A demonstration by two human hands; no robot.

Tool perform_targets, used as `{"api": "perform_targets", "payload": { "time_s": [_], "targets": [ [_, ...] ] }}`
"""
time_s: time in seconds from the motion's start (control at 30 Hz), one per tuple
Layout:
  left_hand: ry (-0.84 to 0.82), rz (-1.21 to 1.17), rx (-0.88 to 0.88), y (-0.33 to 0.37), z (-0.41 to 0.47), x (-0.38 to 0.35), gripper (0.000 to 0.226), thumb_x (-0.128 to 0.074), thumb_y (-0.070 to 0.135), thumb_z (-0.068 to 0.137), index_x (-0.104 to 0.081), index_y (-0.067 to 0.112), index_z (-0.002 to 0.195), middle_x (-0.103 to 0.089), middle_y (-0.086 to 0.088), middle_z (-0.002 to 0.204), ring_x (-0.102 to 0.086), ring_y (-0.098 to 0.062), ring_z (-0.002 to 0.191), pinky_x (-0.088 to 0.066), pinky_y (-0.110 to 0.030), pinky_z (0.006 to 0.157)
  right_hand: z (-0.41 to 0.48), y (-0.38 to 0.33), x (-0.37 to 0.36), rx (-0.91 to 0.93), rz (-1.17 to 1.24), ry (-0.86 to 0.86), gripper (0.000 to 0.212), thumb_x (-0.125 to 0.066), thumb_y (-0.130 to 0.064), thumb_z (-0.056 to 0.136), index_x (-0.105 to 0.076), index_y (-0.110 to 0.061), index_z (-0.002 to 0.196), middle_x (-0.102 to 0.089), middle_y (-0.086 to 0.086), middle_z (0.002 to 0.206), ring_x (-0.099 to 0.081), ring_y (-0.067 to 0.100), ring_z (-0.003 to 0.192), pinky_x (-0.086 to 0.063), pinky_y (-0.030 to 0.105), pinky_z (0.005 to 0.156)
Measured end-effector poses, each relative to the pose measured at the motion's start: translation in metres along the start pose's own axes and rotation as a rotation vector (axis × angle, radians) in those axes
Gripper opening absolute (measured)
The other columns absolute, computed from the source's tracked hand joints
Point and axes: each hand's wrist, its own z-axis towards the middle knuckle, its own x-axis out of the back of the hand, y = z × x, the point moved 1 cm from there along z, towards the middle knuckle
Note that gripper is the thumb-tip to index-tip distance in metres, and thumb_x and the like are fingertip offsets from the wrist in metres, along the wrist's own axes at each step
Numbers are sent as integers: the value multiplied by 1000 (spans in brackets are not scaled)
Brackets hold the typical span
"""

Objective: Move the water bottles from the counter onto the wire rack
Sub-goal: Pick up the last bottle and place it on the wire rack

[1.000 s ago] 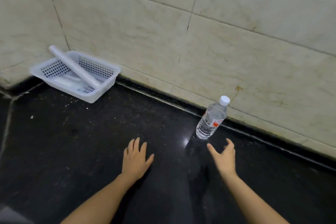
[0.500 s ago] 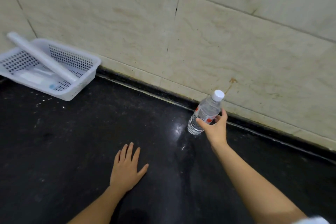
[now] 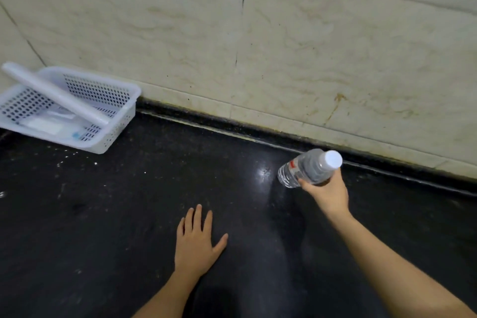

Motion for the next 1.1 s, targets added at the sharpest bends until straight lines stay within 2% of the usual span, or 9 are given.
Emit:
{"api": "perform_targets", "payload": {
  "time_s": [0.07, 0.17, 0.3, 0.47, 0.57, 0.77, 0.9, 1.03, 1.1],
  "targets": [
    [10, -12, -9, -1, -3, -1, 83, -3, 63, 87, -67, 14, 109, -64, -15, 120, -61, -31, 109, -31, -39, 95, -27, 9, 7, -31, -5, 25, 70, -82, -21, 61, -47, -14, 122, -63, 9, 114, -57, 27, 109, -43, 35, 92],
    [71, -56, -8, 0, -6, 3, 88, 1, 65, 85, -63, 12, 114, -61, -18, 123, -58, -34, 113, -47, -46, 92, -57, 17, 19, -36, 38, 23, 65, -82, -15, 62, -47, -16, 116, -60, 3, 105, -57, 23, 103, -43, 33, 89],
    [149, -169, -48, 0, -10, 4, 105, 11, 76, 72, -38, 10, 137, -37, -22, 144, -34, -37, 134, -27, -50, 108, -88, 22, 44, -10, 79, -42, 64, -80, -3, 62, -46, -20, 113, -58, -2, 103, -55, 15, 96, -41, 28, 85],
    [213, -258, -250, 19, -23, 13, 105, 7, 77, 73, -39, 7, 136, -34, -23, 145, -26, -35, 138, -23, -49, 109, -123, 42, 79, -93, 139, -24, 53, -77, 1, 64, -48, -20, 103, -61, -6, 94, -58, 7, 85, -43, 25, 79],
    [211, -289, -427, 48, -34, 24, 90, -5, 69, 83, -49, 4, 127, -44, -27, 137, -30, -34, 131, -37, -55, 98, -148, 59, 104, -141, 143, 40, 51, -78, 0, 63, -50, -26, 96, -62, -5, 95, -60, 14, 88, -46, 31, 83],
    [126, -176, -640, 101, -71, 11, 78, -15, 64, 85, -49, 9, 128, -44, -22, 139, -38, -37, 131, -37, -49, 100, -205, 92, 164, -216, 165, 185, 49, -76, 3, 64, -51, -25, 95, -63, -2, 97, -60, 9, 85, -47, 24, 74],
    [71, -7, -700, 137, -92, 2, 75, -5, 57, 90, -62, 12, 111, -62, -18, 119, -56, -33, 114, -52, -42, 81, -239, 114, 211, -245, 170, 278, 51, -76, 4, 64, -51, -15, 104, -62, -1, 96, -59, 8, 84, -46, 19, 69],
    [94, -48, -783, 198, -121, 4, 71, -22, 57, 81, -56, 9, 122, -51, -21, 133, -48, -38, 124, -41, -49, 97, -266, 143, 271, -257, 165, 361, 51, -79, -2, 63, -53, -16, 105, -64, 4, 102, -61, 17, 91, -46, 30, 80],
    [128, -36, -824, 240, -137, 1, 70, -27, 54, 77, -58, 8, 120, -53, -23, 130, -49, -40, 122, -42, -50, 95, -273, 155, 309, -229, 136, 395, 51, -81, -4, 61, -55, -17, 103, -65, 6, 104, -61, 18, 93, -48, 34, 85]
  ]
}}
